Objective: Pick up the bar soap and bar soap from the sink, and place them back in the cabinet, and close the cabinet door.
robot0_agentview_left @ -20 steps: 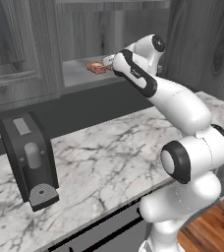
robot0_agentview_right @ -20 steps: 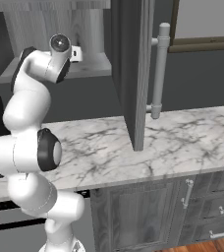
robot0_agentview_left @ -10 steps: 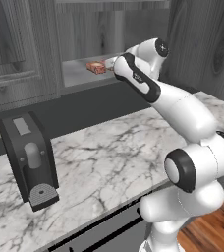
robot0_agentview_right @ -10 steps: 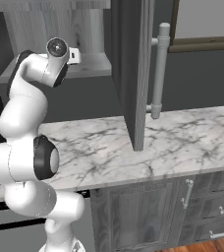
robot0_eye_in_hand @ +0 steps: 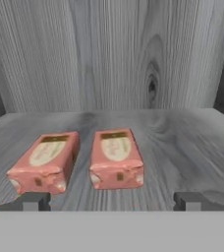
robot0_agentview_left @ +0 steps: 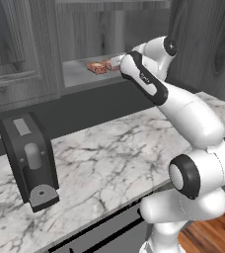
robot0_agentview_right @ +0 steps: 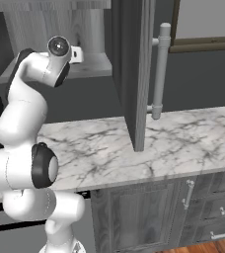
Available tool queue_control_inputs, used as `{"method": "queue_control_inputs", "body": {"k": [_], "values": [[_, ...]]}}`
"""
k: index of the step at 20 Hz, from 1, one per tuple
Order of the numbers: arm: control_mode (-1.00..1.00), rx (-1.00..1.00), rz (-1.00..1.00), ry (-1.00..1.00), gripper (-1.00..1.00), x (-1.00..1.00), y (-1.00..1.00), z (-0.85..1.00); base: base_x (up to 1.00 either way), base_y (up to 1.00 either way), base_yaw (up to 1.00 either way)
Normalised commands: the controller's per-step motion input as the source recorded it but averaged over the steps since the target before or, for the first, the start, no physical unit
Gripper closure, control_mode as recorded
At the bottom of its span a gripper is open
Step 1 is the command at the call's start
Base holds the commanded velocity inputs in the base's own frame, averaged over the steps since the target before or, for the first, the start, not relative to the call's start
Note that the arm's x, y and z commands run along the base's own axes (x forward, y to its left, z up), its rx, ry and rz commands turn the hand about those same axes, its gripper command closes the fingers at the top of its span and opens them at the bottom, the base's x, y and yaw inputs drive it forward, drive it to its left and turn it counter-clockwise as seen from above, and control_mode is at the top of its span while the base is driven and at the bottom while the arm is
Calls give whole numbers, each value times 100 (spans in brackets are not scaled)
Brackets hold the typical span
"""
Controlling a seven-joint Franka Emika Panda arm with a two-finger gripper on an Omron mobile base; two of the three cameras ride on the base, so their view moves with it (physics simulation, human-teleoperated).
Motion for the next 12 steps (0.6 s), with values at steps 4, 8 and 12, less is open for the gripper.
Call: {"method": "queue_control_inputs", "body": {"k": [4,8,12], "values": [[-100,0,0,0,-100,-26,-36,14,0,0,0],[-100,0,0,-4,-100,-32,-31,8,0,0,0],[-100,0,0,-5,-100,-34,-29,4,0,0,0]]}}
